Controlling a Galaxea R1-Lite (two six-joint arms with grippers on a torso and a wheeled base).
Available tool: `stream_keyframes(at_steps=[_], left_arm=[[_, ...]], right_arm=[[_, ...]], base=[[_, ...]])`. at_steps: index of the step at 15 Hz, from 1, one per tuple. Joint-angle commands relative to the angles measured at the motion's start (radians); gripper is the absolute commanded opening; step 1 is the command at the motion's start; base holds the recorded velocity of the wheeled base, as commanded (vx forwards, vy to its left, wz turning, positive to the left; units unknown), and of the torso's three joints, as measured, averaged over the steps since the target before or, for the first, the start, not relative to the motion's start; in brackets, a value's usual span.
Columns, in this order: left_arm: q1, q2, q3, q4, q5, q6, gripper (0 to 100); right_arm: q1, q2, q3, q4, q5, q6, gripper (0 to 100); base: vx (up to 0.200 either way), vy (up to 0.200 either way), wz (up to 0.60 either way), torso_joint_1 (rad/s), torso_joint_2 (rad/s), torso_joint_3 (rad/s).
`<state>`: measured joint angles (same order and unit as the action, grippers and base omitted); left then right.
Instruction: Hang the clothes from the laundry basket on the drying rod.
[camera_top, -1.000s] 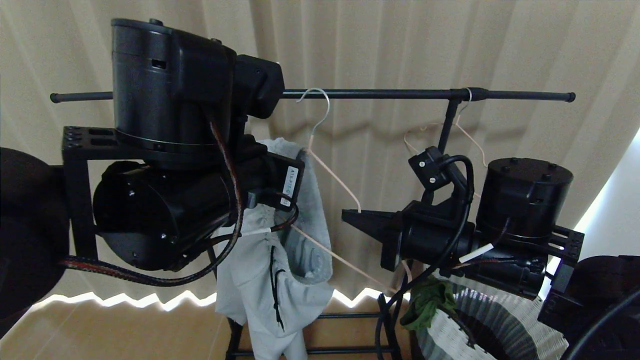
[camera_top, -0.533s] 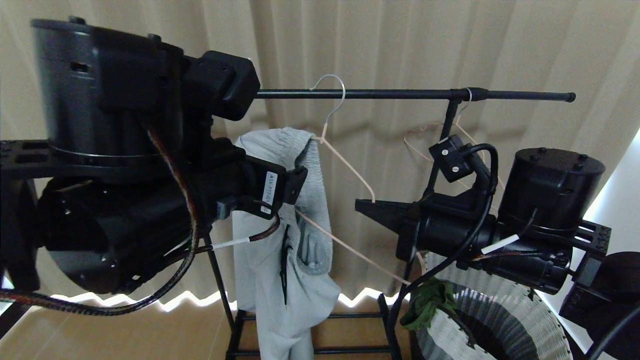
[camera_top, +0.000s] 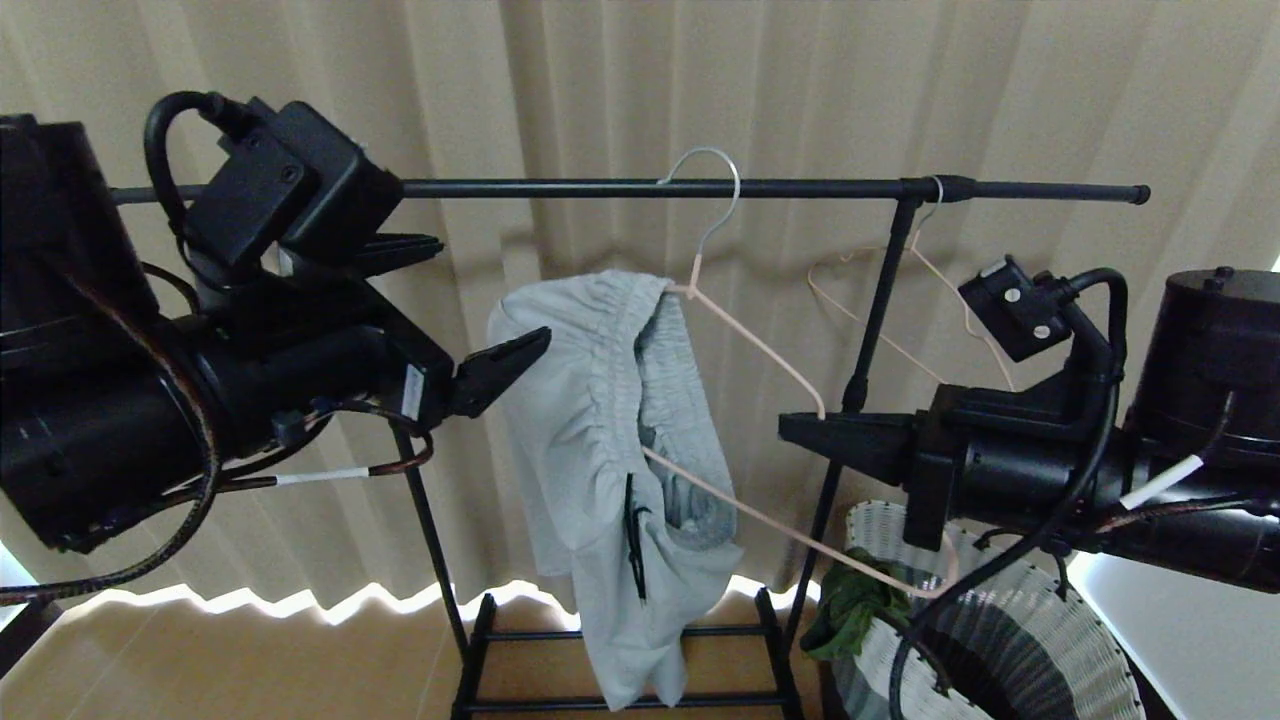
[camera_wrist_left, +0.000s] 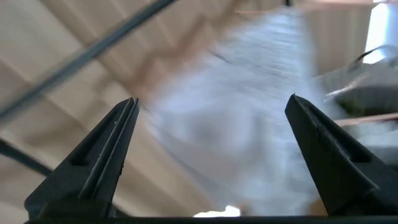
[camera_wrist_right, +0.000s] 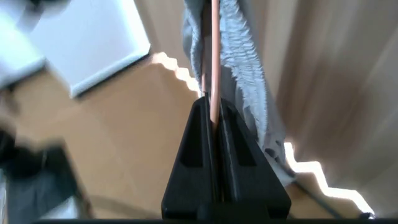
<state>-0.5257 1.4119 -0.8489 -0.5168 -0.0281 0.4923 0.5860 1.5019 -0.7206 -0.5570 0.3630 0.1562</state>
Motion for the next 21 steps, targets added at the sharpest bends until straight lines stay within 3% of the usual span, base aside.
stream_keyframes(at_steps=[1, 5, 10, 12, 21], left_arm=[[0.069, -0.014, 0.041, -0.022, -0.055, 0.04, 100], [0.07, -0.011, 0.048, -0.022, -0.199, 0.18, 100], [0.062, 0.075, -0.038, -0.02, -0.202, 0.229, 100], [0.064, 0.101, -0.036, -0.02, -0.202, 0.292, 100], [0.081, 0.137, -0.047, -0.02, -0.204, 0.302, 100]], right_arm=[[0.0, -0.055, -0.002, 0.034, 0.021, -0.04, 0], [0.0, -0.054, 0.017, 0.04, 0.067, -0.07, 0], [0.002, -0.057, 0.03, 0.037, 0.128, -0.122, 0], [0.003, -0.055, 0.029, 0.029, 0.134, -0.124, 0], [0.012, -0.072, 0.029, 0.028, 0.174, -0.127, 0]], base=[[0.0, 0.0, 0.0, 0.0, 0.0, 0.0], [0.0, 0.0, 0.0, 0.0, 0.0, 0.0], [0.0, 0.0, 0.0, 0.0, 0.0, 0.0], [0.0, 0.0, 0.0, 0.0, 0.0, 0.0], [0.0, 0.0, 0.0, 0.0, 0.0, 0.0]])
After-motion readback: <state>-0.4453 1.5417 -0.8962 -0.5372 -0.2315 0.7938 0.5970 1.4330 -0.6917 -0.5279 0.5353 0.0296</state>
